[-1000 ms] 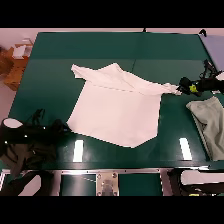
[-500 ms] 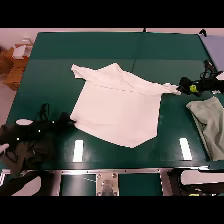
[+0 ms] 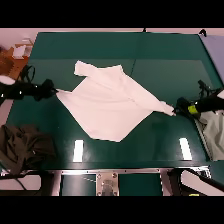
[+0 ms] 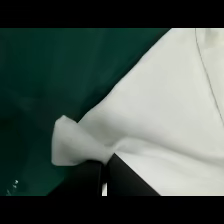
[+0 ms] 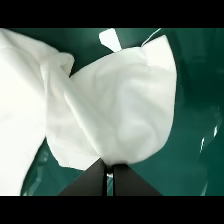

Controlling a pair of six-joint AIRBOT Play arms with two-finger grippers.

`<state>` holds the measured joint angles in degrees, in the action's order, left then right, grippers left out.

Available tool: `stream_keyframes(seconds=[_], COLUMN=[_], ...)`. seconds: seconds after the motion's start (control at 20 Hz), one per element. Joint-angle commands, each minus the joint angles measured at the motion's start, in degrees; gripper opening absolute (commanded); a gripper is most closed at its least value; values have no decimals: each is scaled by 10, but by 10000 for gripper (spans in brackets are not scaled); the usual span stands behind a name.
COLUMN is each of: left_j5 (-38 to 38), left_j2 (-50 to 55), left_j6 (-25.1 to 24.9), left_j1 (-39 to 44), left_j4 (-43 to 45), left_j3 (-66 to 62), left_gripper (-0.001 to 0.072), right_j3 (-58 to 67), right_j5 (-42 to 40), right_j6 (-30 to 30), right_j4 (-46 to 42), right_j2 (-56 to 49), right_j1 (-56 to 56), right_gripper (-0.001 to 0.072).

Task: Fold the shirts.

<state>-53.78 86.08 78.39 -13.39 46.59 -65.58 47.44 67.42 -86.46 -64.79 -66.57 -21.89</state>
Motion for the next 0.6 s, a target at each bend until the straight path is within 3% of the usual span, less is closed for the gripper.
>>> stream_keyframes(seconds=[0.0, 0.1, 0.25, 0.3, 0.35, 0.4, 0.55], left_j5=[-57, -58, -77, -82, -97, -137, -316], left_j2=[148, 206, 262, 265, 262, 261, 249], left_j6=[14, 28, 28, 33, 58, 85, 99], left_j1=[26, 43, 59, 60, 57, 49, 12], left_j4=[49, 56, 57, 54, 51, 48, 50], left_j3=[-209, -302, -382, -389, -393, -403, -421], left_gripper=[20, 20, 52, 369, 588, 621, 592], right_j3=[-161, -213, -233, -231, -226, -214, -122], right_j5=[51, 79, 46, 26, 4, -13, -27], right_j6=[-53, -76, -87, -87, -70, -44, 1], right_j4=[8, 28, 29, 27, 25, 12, -68], right_j2=[162, 227, 256, 254, 250, 242, 188], right_j1=[5, 5, 4, 4, 4, 4, 4], right_gripper=[17, 17, 18, 19, 20, 72, 472])
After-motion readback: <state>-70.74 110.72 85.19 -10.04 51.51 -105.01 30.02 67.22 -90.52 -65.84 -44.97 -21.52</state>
